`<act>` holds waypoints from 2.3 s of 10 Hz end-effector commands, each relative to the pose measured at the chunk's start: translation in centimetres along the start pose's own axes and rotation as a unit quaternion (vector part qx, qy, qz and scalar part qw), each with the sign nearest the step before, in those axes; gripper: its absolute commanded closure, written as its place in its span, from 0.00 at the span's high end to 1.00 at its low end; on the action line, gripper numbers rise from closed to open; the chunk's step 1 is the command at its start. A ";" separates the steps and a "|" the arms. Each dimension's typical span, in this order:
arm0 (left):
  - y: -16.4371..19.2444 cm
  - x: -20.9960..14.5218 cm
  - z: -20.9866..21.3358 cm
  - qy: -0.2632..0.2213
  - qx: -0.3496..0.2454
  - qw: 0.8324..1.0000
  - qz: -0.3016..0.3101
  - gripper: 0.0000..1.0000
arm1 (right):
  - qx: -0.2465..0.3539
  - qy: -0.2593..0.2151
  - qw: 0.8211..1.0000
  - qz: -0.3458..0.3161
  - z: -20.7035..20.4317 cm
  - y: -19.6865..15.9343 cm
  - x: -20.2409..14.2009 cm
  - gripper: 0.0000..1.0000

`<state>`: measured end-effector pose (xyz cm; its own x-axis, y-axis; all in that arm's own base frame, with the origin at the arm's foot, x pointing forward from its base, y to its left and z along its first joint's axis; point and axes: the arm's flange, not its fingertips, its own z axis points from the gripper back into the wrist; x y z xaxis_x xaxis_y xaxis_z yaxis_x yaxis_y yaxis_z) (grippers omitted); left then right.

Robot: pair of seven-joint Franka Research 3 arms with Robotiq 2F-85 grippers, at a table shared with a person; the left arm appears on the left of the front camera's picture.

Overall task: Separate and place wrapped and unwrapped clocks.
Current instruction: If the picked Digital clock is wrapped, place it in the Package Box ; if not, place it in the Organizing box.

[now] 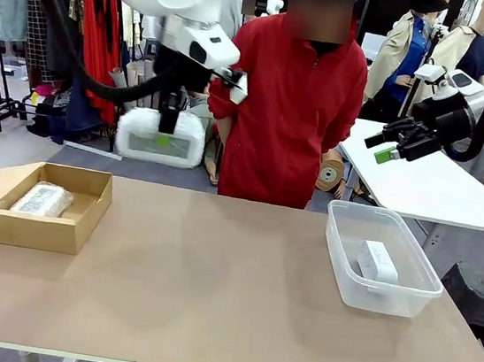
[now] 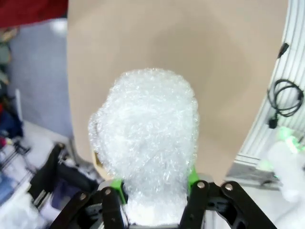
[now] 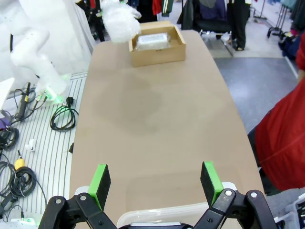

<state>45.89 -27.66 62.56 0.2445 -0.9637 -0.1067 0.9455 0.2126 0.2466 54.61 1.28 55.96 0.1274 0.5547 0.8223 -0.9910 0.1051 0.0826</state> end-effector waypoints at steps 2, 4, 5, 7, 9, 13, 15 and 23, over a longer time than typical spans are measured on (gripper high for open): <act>2.2 -4.4 -1.0 0.035 0.014 0.999 0.032 0.00 | -0.002 -0.001 1.000 -0.002 0.2 -0.2 0.4 1.00; 4.9 -7.4 -2.6 0.028 -0.032 0.987 0.153 0.00 | -0.002 -0.001 1.000 -0.002 0.2 -0.2 0.4 1.00; 5.5 -8.5 -3.0 0.030 -0.042 0.972 0.231 0.00 | -0.002 -0.001 1.000 -0.002 0.2 -0.2 0.4 1.00; 6.9 -10.7 -4.3 0.030 -0.086 0.929 0.359 0.00 | -0.002 -0.001 1.000 -0.002 0.2 -0.2 0.4 1.00; 8.3 -13.0 -6.2 0.023 -0.108 0.895 0.431 0.00 | -0.002 -0.001 1.000 -0.002 0.2 -0.2 0.4 1.00; 8.5 -16.7 -8.8 0.046 -0.074 0.826 0.557 0.00 | -0.002 -0.001 1.000 -0.002 0.2 -0.2 0.4 1.00; 9.7 -16.9 -8.8 0.052 -0.099 0.831 0.544 0.00 | -0.002 -0.001 1.000 -0.002 0.2 -0.2 0.4 1.00; 11.9 -16.8 -13.6 0.043 -0.102 0.753 0.649 0.00 | -0.002 -0.001 1.000 -0.002 0.2 -0.2 0.4 1.00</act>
<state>55.39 -6.87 54.40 0.9999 0.0094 -0.0068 -0.0088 0.9973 0.0731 54.61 1.27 55.96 0.1274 0.5546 0.8223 -0.9910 0.1053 0.0826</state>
